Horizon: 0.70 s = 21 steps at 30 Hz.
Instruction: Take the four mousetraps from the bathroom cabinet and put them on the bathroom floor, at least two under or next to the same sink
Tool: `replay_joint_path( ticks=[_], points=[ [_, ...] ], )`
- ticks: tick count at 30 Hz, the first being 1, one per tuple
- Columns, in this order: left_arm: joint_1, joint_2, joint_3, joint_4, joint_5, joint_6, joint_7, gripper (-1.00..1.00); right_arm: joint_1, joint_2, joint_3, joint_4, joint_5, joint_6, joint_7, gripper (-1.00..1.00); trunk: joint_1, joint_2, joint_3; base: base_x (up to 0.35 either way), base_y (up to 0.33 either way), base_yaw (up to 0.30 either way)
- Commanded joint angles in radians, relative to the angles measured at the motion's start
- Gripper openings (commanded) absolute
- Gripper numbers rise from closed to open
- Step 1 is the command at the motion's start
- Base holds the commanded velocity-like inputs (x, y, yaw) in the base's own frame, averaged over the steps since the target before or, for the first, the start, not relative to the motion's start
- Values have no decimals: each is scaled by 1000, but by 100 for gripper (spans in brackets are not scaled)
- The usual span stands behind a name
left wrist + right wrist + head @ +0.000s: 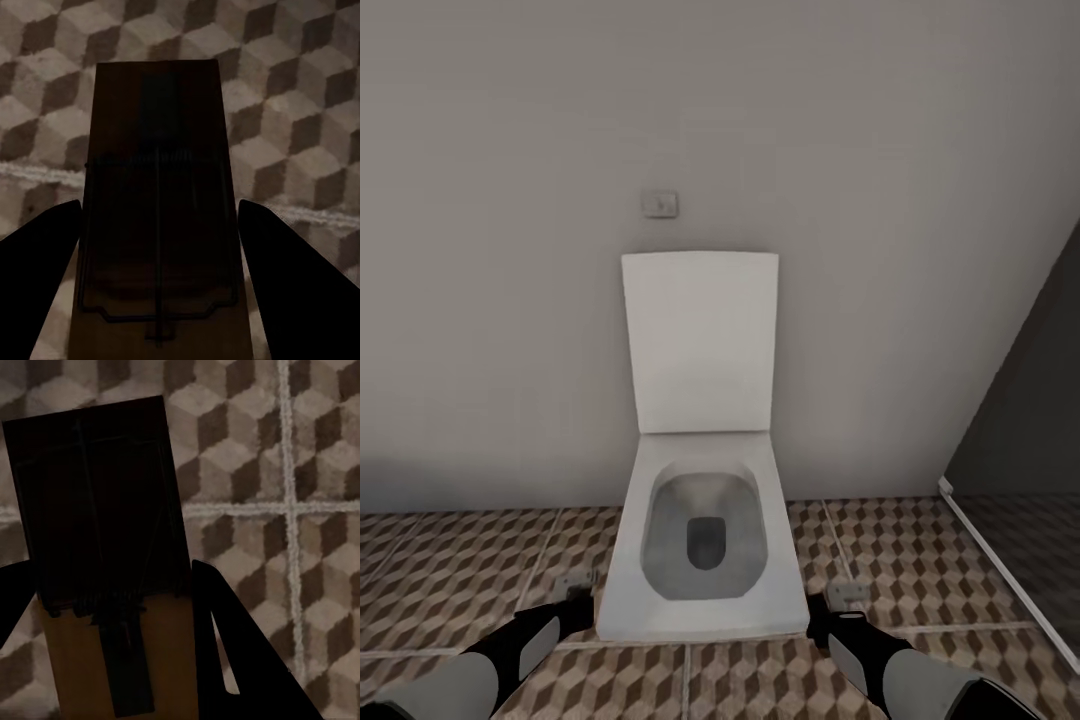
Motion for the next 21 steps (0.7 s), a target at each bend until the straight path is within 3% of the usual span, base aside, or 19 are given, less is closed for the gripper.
replay_joint_path(
  ticks=[1,21],
  points=[
    [0,1,-6,-2,8,4,4,-100,0,0,9,-2,-9,5,-6,-100,0,-1,-5,0,0,0],
    [0,2,-7,1,6,-7,4,-100,0,-2,9,-2,-9,-9,-6,-100,9,-5,-82,0,0,0]
  ],
)
